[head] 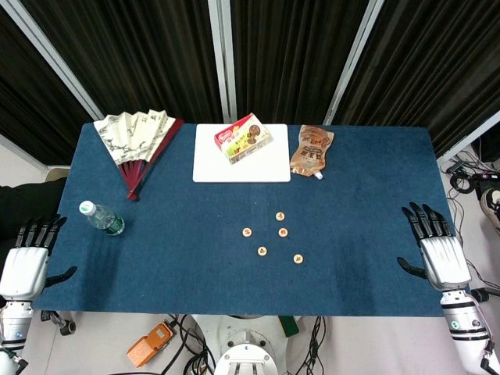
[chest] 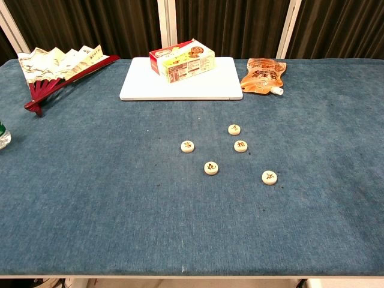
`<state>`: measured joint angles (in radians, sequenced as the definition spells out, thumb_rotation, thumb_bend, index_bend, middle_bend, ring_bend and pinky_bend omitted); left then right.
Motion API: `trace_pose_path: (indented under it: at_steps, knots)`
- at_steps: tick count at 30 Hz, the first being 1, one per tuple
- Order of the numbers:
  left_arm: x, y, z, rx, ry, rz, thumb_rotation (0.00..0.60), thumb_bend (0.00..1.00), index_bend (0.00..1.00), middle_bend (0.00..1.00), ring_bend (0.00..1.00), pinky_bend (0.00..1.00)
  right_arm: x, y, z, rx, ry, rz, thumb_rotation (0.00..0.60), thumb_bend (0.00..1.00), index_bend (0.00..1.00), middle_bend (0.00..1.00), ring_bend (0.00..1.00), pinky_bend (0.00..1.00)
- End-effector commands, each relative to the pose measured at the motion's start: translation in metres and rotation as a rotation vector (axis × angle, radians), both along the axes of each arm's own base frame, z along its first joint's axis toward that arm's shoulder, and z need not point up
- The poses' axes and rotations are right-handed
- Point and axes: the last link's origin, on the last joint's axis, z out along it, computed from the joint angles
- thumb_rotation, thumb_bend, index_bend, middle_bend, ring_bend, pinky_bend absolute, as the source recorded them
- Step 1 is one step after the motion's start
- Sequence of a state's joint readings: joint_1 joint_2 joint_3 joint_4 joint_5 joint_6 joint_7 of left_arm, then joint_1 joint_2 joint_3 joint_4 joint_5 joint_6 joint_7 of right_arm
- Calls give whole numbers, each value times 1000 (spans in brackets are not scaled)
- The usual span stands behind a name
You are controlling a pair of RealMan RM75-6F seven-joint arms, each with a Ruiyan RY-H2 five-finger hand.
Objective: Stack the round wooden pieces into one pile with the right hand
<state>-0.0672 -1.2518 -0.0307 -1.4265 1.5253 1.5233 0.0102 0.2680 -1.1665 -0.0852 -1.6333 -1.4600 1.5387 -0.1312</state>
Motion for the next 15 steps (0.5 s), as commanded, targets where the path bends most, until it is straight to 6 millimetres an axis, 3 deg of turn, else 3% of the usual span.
trace_pose_path:
  at_steps: [1, 7, 15]
  knots:
    - [0, 1, 1, 1, -1, 3, 600, 0, 114, 86, 61, 0, 7, -4, -8, 38, -23, 13, 600, 270, 106, 89, 54, 145]
    - [0, 1, 1, 0, 2, 3, 600, 0, 114, 86, 61, 0, 48, -31, -47, 210, 1, 126, 600, 281, 214, 89, 56, 144]
    - [-3, -2, 2, 12, -5, 12, 600, 0, 114, 86, 61, 0, 111, -68, -134, 434, 81, 272, 600, 301, 309, 66, 55, 146]
